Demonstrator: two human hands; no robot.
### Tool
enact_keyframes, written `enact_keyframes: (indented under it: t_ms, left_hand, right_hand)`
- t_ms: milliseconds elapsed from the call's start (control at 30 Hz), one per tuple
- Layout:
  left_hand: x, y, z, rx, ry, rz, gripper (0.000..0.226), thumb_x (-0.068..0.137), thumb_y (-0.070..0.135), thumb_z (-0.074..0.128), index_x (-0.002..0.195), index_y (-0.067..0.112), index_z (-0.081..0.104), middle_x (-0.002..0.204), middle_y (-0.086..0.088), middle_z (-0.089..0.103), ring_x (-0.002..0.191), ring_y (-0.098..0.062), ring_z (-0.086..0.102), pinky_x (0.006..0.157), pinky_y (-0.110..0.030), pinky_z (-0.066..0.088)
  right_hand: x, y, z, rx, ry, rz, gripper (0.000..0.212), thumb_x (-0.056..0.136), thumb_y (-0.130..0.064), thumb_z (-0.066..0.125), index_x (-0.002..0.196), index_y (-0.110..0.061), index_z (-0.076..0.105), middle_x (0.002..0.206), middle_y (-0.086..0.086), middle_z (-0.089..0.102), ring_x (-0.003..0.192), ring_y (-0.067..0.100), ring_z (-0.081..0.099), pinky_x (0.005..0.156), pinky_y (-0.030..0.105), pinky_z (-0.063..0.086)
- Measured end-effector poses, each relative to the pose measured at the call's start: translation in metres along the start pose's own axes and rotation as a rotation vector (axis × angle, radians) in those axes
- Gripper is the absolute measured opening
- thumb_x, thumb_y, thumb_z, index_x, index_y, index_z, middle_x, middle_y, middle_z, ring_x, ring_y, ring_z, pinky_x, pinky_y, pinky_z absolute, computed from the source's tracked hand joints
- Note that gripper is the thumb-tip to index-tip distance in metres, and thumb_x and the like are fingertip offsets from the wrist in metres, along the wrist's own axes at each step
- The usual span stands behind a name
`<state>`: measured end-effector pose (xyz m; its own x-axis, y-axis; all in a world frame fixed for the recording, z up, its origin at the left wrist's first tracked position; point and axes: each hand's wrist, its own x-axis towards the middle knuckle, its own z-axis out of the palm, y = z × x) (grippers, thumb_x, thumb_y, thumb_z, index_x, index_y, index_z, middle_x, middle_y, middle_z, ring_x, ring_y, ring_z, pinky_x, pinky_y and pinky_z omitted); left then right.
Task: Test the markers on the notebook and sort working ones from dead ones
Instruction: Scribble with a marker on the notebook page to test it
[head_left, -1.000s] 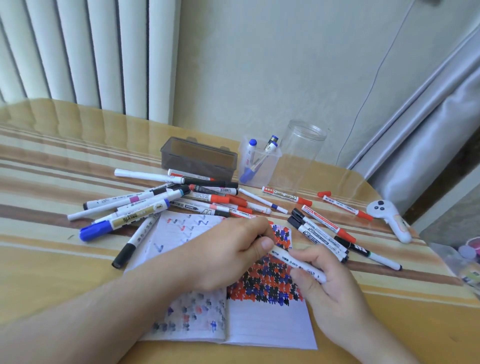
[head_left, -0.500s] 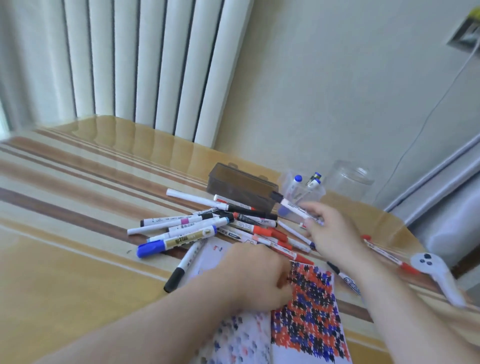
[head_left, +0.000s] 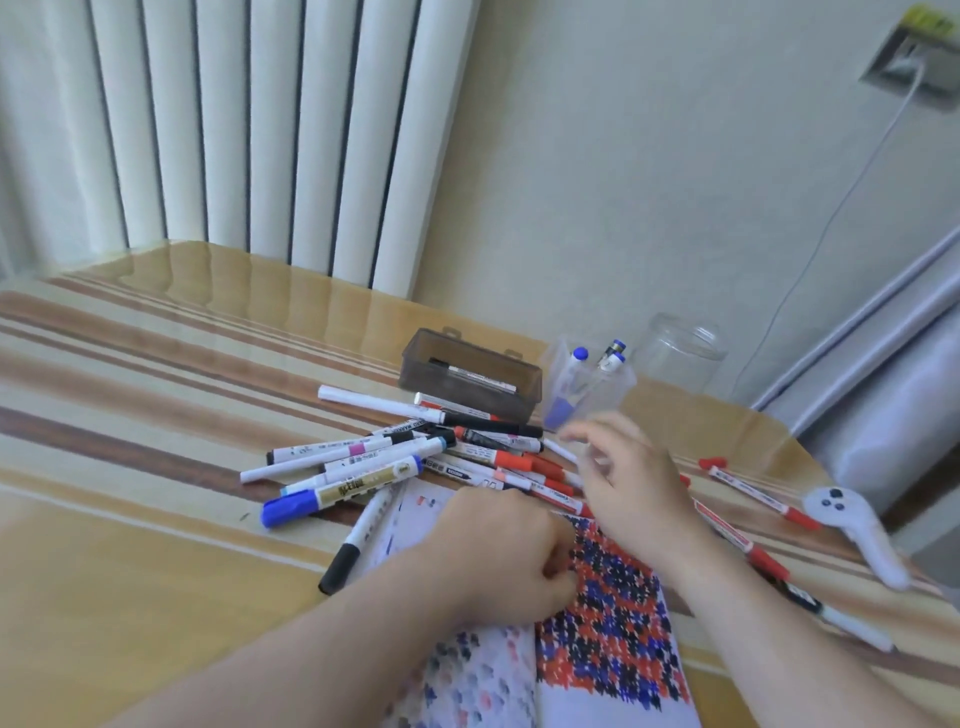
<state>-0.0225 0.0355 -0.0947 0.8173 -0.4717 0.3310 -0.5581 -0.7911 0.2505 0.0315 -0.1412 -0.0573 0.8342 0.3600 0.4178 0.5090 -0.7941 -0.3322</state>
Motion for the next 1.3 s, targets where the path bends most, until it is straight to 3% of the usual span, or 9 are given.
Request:
enact_keyframes:
  t_ms: [200, 400, 500, 600, 800, 900, 1067, 1167, 1300]
  left_hand:
    - [0.002, 0.0, 0.003, -0.122, 0.031, 0.096, 0.025, 0.094, 0.051, 0.052, 0.088, 0.031, 0.065, 0.081, 0.016, 0.06, 0.076, -0.006, 0.053, 0.068, -0.025, 0.046]
    - [0.0, 0.002, 0.002, -0.184, -0.011, 0.144, 0.018, 0.094, 0.04, 0.062, 0.107, 0.037, 0.074, 0.092, 0.026, 0.061, 0.084, 0.006, 0.053, 0.072, -0.002, 0.031]
    - [0.001, 0.002, 0.003, -0.21, -0.051, 0.112, 0.015, 0.093, 0.042, 0.064, 0.103, 0.037, 0.074, 0.091, 0.029, 0.061, 0.085, 0.011, 0.055, 0.075, -0.008, 0.042]
    - [0.001, 0.002, 0.002, -0.242, -0.077, 0.09, 0.011, 0.092, 0.042, 0.066, 0.099, 0.039, 0.074, 0.093, 0.025, 0.066, 0.088, 0.006, 0.058, 0.075, -0.016, 0.047]
    - [0.002, 0.001, 0.003, -0.246, -0.108, 0.064, 0.014, 0.092, 0.042, 0.068, 0.104, 0.039, 0.073, 0.092, 0.018, 0.067, 0.081, 0.001, 0.059, 0.072, -0.025, 0.046]
    - [0.002, 0.002, 0.005, -0.272, 0.001, 0.039, 0.038, 0.092, 0.049, 0.067, 0.126, 0.038, 0.054, 0.115, 0.015, 0.053, 0.088, 0.002, 0.055, 0.08, -0.028, 0.047]
    - [-0.002, 0.008, -0.002, -0.24, 0.043, 0.097, 0.063, 0.096, 0.066, 0.051, 0.148, 0.032, 0.042, 0.134, 0.01, 0.049, 0.114, -0.005, 0.051, 0.095, -0.026, 0.042]
    - [0.0, 0.007, -0.001, -0.127, 0.029, 0.12, 0.052, 0.103, 0.058, 0.04, 0.139, 0.024, 0.056, 0.125, 0.003, 0.063, 0.117, -0.017, 0.056, 0.094, -0.034, 0.046]
    - [0.003, 0.003, 0.001, -0.066, 0.157, 0.158, 0.042, 0.107, 0.041, 0.033, 0.118, 0.012, 0.061, 0.106, -0.003, 0.066, 0.097, -0.024, 0.059, 0.082, -0.037, 0.043]
  right_hand:
    - [-0.126, 0.077, -0.073, -0.093, 0.181, 0.372, 0.052, 0.086, 0.001, 0.07, 0.098, -0.049, 0.063, 0.093, -0.011, 0.06, 0.082, 0.01, 0.056, 0.069, 0.01, 0.041]
    - [-0.167, 0.089, -0.079, -0.084, 0.128, 0.46, 0.017, 0.087, -0.027, 0.08, 0.096, -0.037, 0.068, 0.099, -0.017, 0.06, 0.095, -0.004, 0.056, 0.074, 0.005, 0.039]
    - [-0.159, 0.094, -0.067, -0.153, 0.055, 0.47, 0.022, 0.088, -0.048, 0.073, 0.107, -0.039, 0.066, 0.109, -0.019, 0.056, 0.099, -0.002, 0.054, 0.084, 0.018, 0.044]
    - [-0.14, 0.097, -0.062, -0.222, -0.033, 0.514, 0.03, 0.083, -0.066, 0.067, 0.089, -0.037, 0.06, 0.097, -0.015, 0.054, 0.088, 0.005, 0.054, 0.077, 0.037, 0.051]
    - [-0.122, 0.078, -0.076, -0.273, -0.162, 0.53, 0.031, 0.089, -0.059, 0.067, 0.081, -0.031, 0.058, 0.088, -0.011, 0.056, 0.081, 0.008, 0.054, 0.063, 0.033, 0.038]
    - [-0.125, 0.058, -0.082, -0.129, -0.019, 0.458, 0.024, 0.09, -0.053, 0.068, 0.083, -0.031, 0.06, 0.077, -0.009, 0.06, 0.075, 0.01, 0.056, 0.065, 0.035, 0.044]
    - [-0.113, 0.025, -0.062, 0.086, -0.069, 0.298, 0.019, 0.082, -0.041, 0.082, 0.082, -0.032, 0.066, 0.073, -0.016, 0.064, 0.061, 0.005, 0.052, 0.057, 0.024, 0.04]
    - [-0.094, 0.017, -0.049, 0.356, 0.056, 0.31, 0.021, 0.077, -0.033, 0.087, 0.083, -0.025, 0.069, 0.071, -0.013, 0.069, 0.055, 0.002, 0.054, 0.055, 0.013, 0.041]
    - [-0.079, 0.011, -0.024, 1.137, 0.006, 0.398, 0.043, 0.058, -0.054, 0.095, 0.078, -0.026, 0.069, 0.064, 0.002, 0.064, 0.058, 0.015, 0.055, 0.051, 0.021, 0.044]
